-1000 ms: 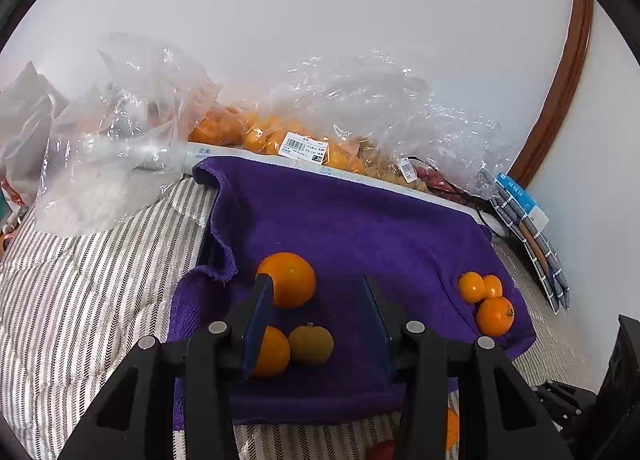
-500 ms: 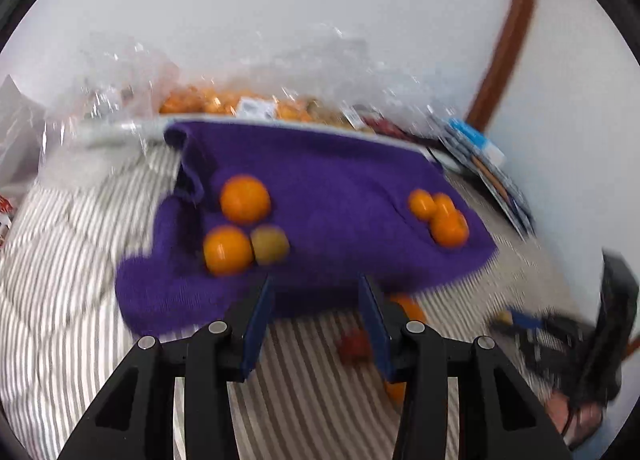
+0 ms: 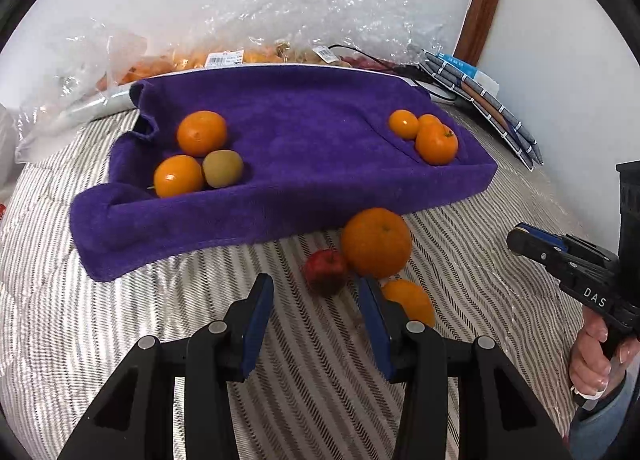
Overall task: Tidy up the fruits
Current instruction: 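Grasp the small red apple with the left gripper while the right gripper holds the yellow-green fruit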
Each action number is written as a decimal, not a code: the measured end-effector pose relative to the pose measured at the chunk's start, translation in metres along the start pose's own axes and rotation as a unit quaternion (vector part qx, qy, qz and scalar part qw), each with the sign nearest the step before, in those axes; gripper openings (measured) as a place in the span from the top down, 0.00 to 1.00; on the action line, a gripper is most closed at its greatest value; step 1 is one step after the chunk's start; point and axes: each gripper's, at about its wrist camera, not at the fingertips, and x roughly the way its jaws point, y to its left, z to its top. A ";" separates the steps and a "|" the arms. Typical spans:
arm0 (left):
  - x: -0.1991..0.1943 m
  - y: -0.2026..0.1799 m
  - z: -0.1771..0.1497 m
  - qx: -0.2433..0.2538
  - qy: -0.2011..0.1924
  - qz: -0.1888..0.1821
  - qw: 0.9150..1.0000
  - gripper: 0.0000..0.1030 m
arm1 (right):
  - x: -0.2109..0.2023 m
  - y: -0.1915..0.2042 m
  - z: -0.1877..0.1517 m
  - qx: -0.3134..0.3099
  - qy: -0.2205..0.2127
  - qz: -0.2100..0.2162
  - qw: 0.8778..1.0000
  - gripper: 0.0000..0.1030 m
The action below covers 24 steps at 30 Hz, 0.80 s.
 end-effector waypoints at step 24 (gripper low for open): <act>0.009 -0.005 0.006 -0.028 -0.020 0.001 0.999 0.77 | -0.001 -0.009 0.001 0.027 -0.005 0.024 0.999 0.76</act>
